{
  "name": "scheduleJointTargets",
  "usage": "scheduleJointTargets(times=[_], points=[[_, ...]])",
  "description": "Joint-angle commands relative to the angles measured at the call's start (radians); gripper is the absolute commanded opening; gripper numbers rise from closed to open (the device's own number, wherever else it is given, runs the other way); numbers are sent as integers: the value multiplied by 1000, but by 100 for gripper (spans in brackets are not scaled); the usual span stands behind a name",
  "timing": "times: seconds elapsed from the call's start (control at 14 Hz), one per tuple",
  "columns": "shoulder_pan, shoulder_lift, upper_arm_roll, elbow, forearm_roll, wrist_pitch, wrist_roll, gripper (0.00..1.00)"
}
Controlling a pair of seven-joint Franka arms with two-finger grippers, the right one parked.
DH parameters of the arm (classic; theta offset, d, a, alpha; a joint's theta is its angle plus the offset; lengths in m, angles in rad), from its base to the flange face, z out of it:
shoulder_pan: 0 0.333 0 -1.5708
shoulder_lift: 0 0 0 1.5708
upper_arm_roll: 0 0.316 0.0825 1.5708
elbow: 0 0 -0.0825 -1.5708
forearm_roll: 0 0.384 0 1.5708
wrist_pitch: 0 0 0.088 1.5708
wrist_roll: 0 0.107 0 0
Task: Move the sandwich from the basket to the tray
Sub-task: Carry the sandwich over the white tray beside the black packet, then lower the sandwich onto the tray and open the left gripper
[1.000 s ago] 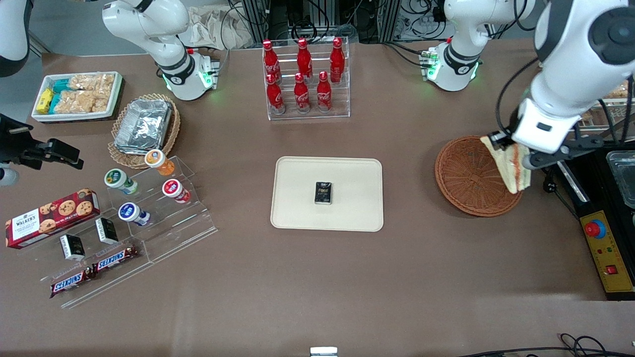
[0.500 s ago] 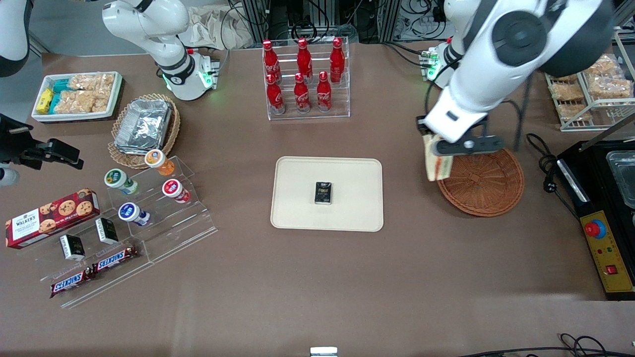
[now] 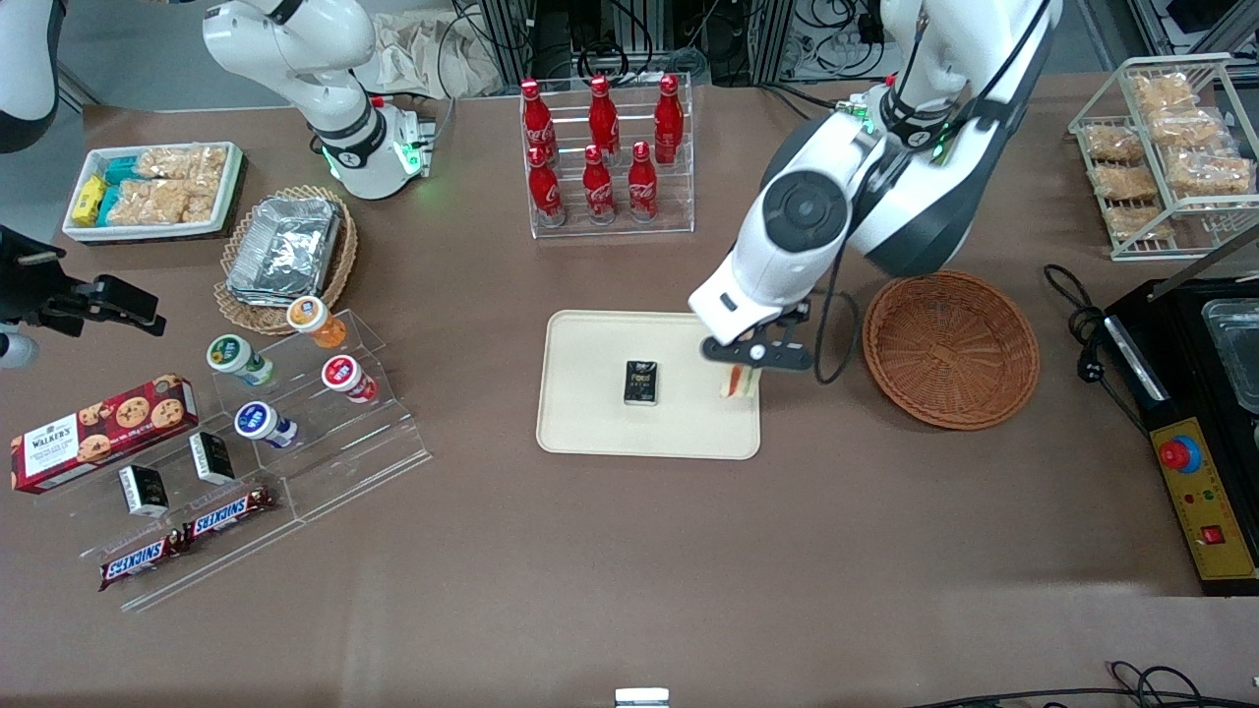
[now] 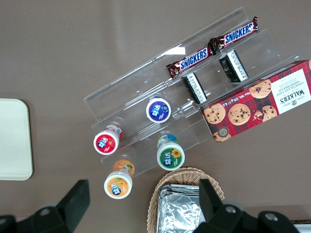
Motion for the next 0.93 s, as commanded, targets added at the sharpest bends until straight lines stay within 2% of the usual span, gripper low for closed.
scheduleJointTargets(times=[0.0, 0.21, 0.43, 0.86], points=[[-19, 85, 3, 23, 49, 55, -7, 0], [-42, 168, 4, 22, 106, 149, -62, 0], [-54, 237, 4, 22, 198, 215, -156, 0], [-51, 291, 12, 22, 244, 250, -162, 0]])
